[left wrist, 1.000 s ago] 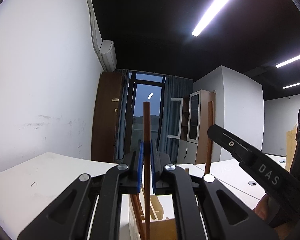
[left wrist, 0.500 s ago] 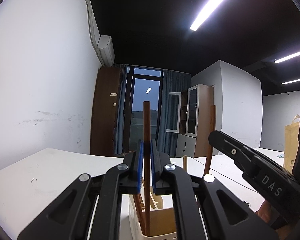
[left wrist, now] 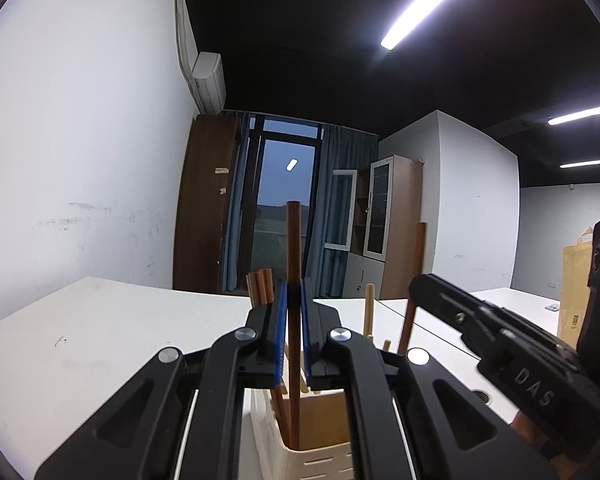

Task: Organize utensils
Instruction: 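Lower both held chopsticks into the holder openings, then open both tools to release the chopsticks into the holder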

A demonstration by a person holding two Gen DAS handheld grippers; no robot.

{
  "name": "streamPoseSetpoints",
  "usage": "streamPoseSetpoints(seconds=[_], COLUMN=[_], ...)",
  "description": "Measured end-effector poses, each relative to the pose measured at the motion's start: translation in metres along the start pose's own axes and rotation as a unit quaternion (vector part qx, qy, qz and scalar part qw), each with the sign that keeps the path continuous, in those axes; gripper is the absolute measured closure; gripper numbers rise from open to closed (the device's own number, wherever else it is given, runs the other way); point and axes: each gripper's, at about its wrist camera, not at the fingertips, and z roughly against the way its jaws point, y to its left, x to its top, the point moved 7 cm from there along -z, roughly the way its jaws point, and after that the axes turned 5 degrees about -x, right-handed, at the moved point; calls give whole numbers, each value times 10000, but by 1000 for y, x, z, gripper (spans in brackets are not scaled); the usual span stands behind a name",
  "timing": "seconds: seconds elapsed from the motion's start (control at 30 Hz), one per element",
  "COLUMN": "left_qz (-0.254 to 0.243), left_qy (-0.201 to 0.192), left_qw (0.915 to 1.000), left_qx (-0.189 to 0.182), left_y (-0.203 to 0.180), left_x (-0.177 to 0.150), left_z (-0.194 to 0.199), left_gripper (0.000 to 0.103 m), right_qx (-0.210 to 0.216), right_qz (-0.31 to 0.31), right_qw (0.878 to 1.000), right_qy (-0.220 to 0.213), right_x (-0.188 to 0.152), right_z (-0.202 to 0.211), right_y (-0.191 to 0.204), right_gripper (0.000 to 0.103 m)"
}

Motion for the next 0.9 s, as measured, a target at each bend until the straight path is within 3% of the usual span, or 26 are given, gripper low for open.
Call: streamPoseSetpoints(seconds=[0.37,0.43,0.57,0.63,0.9], left_qz=[-10,-3,19,-15,-97], left_qy=[24,10,54,101,236], left_qw=[10000,10000,9999,9999,9995], left_qx=[61,84,86,97,202], left_y=[2,3,4,3,2], left_x=[1,0,0,1,3], left_z=[12,15,19,21,39], left_gripper=[96,89,84,82,77], right_qx=[-171,-177,-230,-260,-355], right_qz=[-129,-150,-141,-101,-38], right_qw=[9997,9996,9995,9995,9991], right_qy=[124,150,171,155,244], right_x=[0,-1,-3,-2,0], right_z=[5,7,12,16,31], right_y=[-15,-17,-19,-18,-14], right_gripper=[91,91,91,80,75])
